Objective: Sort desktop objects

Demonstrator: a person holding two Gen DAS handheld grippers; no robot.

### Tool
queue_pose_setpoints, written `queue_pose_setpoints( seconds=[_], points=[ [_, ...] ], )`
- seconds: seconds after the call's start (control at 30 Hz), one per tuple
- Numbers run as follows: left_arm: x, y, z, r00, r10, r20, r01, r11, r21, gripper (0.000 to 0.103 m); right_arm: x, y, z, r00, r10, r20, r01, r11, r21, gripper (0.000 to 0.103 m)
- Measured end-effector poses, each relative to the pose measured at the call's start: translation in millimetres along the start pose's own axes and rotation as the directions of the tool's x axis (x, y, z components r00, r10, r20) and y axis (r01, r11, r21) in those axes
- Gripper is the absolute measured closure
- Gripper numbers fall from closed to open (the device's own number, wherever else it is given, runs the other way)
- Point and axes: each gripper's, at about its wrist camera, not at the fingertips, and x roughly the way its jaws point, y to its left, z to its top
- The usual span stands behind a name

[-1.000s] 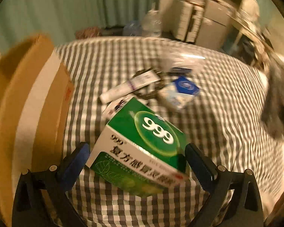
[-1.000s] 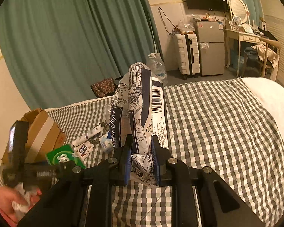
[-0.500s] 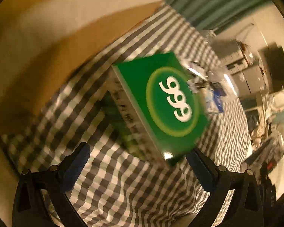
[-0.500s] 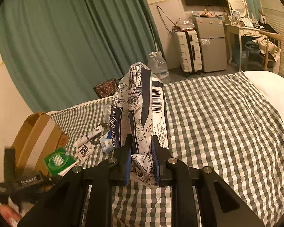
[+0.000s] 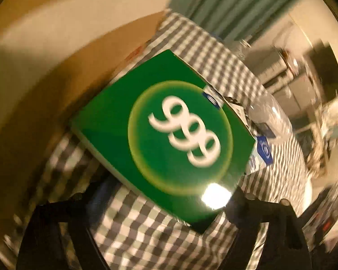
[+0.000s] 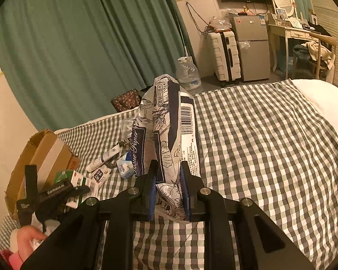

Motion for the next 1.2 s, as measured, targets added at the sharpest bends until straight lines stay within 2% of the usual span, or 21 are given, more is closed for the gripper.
queue_pose_setpoints(
  seconds=[0.03, 0.13, 0.3, 0.33, 0.4, 0.47, 0.53, 0.67, 0.8, 0.87, 1.07, 1.13, 1.2],
  points=[
    [-2.7, -1.6, -0.4, 1.0, -0.003, 0.006, 0.002, 1.0, 0.02, 0.031, 0.7, -0.2, 0.0, 1.0, 0.001, -0.002, -0.001, 1.0, 0.0, 0.085],
    [-7.8, 1.2, -3.5, 1.0, -0.016, 0.006, 0.015, 0.999, 0.036, 0.035, 2.3, -0.3, 0.1, 1.0, 0.0, -0.008, 0.0, 1.0, 0.001, 0.085],
    [-21.0, 4.9, -3.5, 0.996, -0.083, -0.033, 0.083, 0.997, -0.001, 0.034, 2.2, 1.3, 0.9, 1.0, -0.005, -0.01, 0.005, 1.0, -0.006, 0.085],
    [-26.3, 3.5, -3.0, 0.996, -0.087, -0.032, 0.087, 0.996, -0.003, 0.026, 2.1, 1.5, 1.0, 1.0, -0.006, -0.01, 0.006, 1.0, -0.007, 0.085],
    [-35.4, -4.5, -0.2, 0.998, -0.053, -0.018, 0.053, 0.998, 0.013, 0.014, 3.5, 1.8, 1.0, 1.0, -0.01, -0.014, 0.01, 1.0, -0.007, 0.084],
    [-43.8, -13.6, 9.3, 0.999, -0.037, 0.004, 0.037, 0.999, 0.007, 0.012, 4.7, 1.5, 1.2, 1.0, -0.011, -0.019, 0.011, 1.0, -0.006, 0.085],
    [-43.1, -21.3, 19.3, 1.0, 0.003, 0.011, -0.003, 1.0, -0.013, 0.006, 4.7, 1.8, 1.4, 1.0, -0.01, -0.02, 0.01, 1.0, -0.008, 0.084],
    [-33.1, -34.1, 39.3, 0.983, 0.182, 0.012, -0.18, 0.979, -0.1, 0.004, 4.9, 1.0, 2.5, 1.0, -0.006, -0.016, 0.006, 1.0, -0.003, 0.084],
    [-13.7, -30.5, 52.9, 0.984, 0.178, 0.009, -0.175, 0.972, -0.159, 0.0, 6.6, -2.7, 3.0, 1.0, 0.007, -0.018, -0.007, 1.0, 0.007, 0.085],
    [-14.2, -30.0, 58.7, 0.978, 0.202, 0.042, -0.192, 0.965, -0.176, 0.0, 8.1, -4.1, 3.2, 1.0, 0.015, -0.02, -0.015, 1.0, 0.013, 0.085],
    [-7.6, -41.4, 62.9, 0.968, 0.248, 0.041, -0.241, 0.962, -0.126, 0.0, 9.1, -8.2, 4.7, 0.999, 0.026, -0.021, -0.025, 0.999, 0.027, 0.084],
    [-5.0, -46.3, 63.3, 0.957, 0.281, 0.066, -0.278, 0.959, -0.057, 0.0, 9.1, -8.8, 4.7, 0.999, 0.025, -0.025, -0.025, 0.999, 0.027, 0.084],
    [0.3, -64.9, 61.6, 0.932, 0.349, 0.099, -0.357, 0.931, 0.073, 0.0, 9.0, -8.4, 5.0, 0.999, 0.024, -0.022, -0.023, 0.999, 0.029, 0.084]
  ],
)
